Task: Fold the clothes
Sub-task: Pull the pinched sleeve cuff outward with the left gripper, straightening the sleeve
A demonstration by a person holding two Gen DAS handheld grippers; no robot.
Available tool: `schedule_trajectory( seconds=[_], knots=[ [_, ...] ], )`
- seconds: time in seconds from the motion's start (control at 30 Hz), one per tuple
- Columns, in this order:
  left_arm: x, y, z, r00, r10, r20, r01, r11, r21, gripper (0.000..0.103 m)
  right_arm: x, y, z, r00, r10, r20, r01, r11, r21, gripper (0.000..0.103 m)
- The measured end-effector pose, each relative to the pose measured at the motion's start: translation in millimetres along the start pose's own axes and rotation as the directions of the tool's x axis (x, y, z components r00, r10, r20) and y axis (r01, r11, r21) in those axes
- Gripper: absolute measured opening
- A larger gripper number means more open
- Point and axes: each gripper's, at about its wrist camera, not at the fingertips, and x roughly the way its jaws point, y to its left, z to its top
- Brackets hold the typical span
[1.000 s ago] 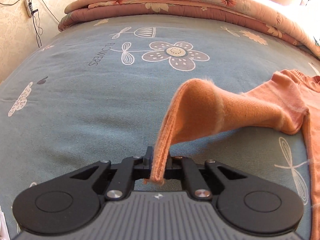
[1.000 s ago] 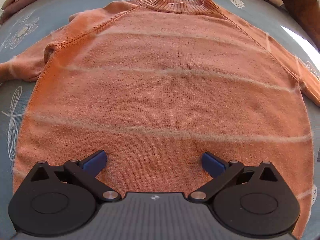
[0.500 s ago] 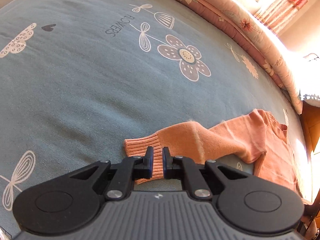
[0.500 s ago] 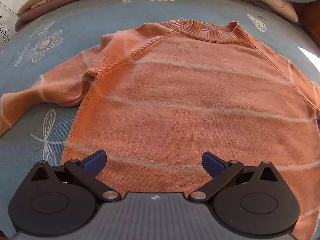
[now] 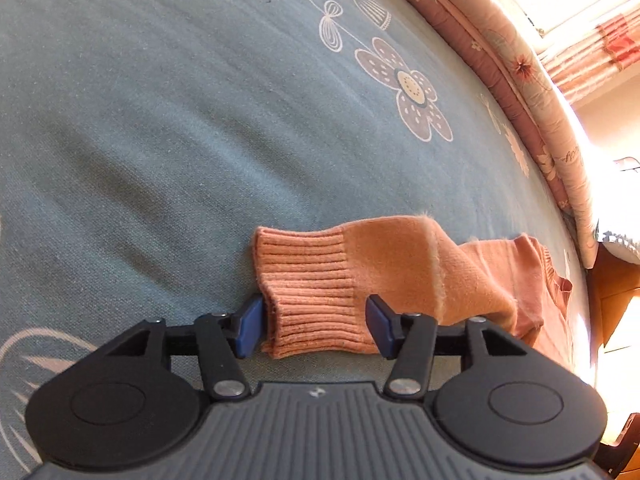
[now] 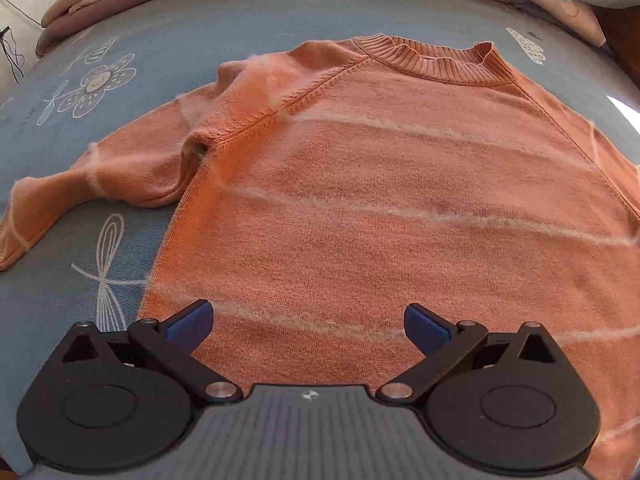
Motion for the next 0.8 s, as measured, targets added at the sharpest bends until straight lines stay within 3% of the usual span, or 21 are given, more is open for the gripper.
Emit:
schedule_trajectory(
  seconds=[0.23,0.33,0.47,0.63,0.8],
  knots=[
    [11.8,-0.2,16.4,0.998,-0.049,0.029,0.051,0.997,-0.054,0.056,3.6,13.7,2.7,0.999,0.037,0.000,-0.037,0.999,0.008,0.103],
    [11.7,-14.0,14.8,0.996,0.085,-0.004,-0.085,0.995,0.049,0.008,2.5,15.5,4.7,0.999,0.041,0.008,-0.042,0.999,0.007,0.103],
    [1.5,-33.3,10.9,0.989,0.145,0.031,-0.148,0.978,0.147,0.005,1.5,10.3,6.3,0.999,0.034,0.013,-0.035,0.999,0.026,0.103],
    [-30.0,-48.4,29.1,0.982,0.146,0.117,-0.165,0.970,0.177,0.005,-0.9,4.3,5.7,0.999,0.024,0.021,-0.024,0.999,0.030,0.103],
    [-55.6,-50.8,50.3,0.970,0.190,0.149,-0.214,0.963,0.166,0.005,-2.7,1.4,5.7,0.999,0.023,0.032,-0.024,0.999,0.036,0.103]
  ],
)
